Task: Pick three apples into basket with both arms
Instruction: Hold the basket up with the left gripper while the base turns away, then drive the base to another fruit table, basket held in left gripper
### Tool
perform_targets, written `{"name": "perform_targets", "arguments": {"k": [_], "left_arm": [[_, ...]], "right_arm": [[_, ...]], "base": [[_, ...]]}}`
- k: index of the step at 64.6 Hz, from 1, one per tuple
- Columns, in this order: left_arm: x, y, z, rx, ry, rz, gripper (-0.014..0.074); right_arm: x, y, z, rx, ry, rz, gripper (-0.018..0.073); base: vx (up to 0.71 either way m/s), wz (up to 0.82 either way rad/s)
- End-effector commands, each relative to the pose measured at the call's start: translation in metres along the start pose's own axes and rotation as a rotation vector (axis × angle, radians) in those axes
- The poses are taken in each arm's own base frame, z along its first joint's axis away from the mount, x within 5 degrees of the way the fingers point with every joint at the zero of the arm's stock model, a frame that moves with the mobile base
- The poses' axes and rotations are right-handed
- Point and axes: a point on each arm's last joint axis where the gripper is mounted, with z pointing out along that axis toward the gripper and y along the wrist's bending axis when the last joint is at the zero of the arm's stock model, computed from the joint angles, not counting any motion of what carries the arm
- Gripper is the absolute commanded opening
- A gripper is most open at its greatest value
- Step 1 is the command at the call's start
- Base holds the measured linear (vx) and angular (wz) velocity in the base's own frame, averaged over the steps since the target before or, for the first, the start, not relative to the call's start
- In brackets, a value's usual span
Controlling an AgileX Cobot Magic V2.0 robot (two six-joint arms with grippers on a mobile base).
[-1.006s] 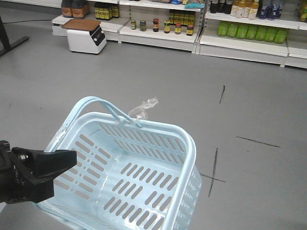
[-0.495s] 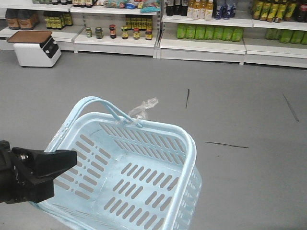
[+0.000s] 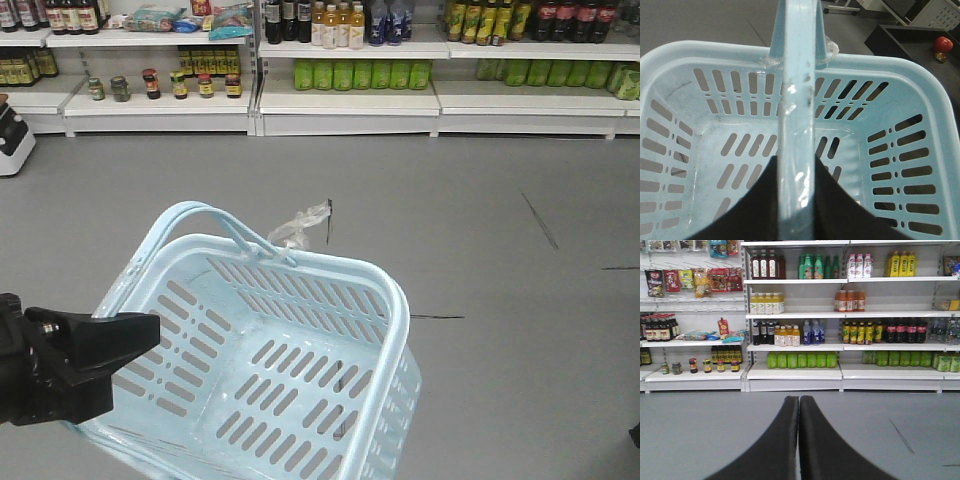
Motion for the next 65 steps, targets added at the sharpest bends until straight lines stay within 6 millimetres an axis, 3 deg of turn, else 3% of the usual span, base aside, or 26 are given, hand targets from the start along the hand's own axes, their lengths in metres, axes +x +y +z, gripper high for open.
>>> {"name": "perform_targets", "arguments": {"k": [1,29,65], "left_arm": [[-0.0154,-0.0066,-0.0076,0.019,-0.106,-0.035,-0.0008],[-0.0154,-0.0066,-0.0076,0.019,-0.106,-0.035,-0.0008],[-0.0154,-0.0066,-0.0076,0.019,-0.106,-0.035,-0.0008]], "right_arm": [[-0.0039,0.0005,0.0013,-0.005,-0.049,-0.011,-0.0009],[-0.0040,0.0005,0.0013,-0.005,-0.049,-0.011,-0.0009],[-0.0039,0.0005,0.0013,-0.005,-0.048,-0.011,-0.0009]], "base": [[0.23,-0.27],[0.21,-0.34],[0.16,-0.60]]}}
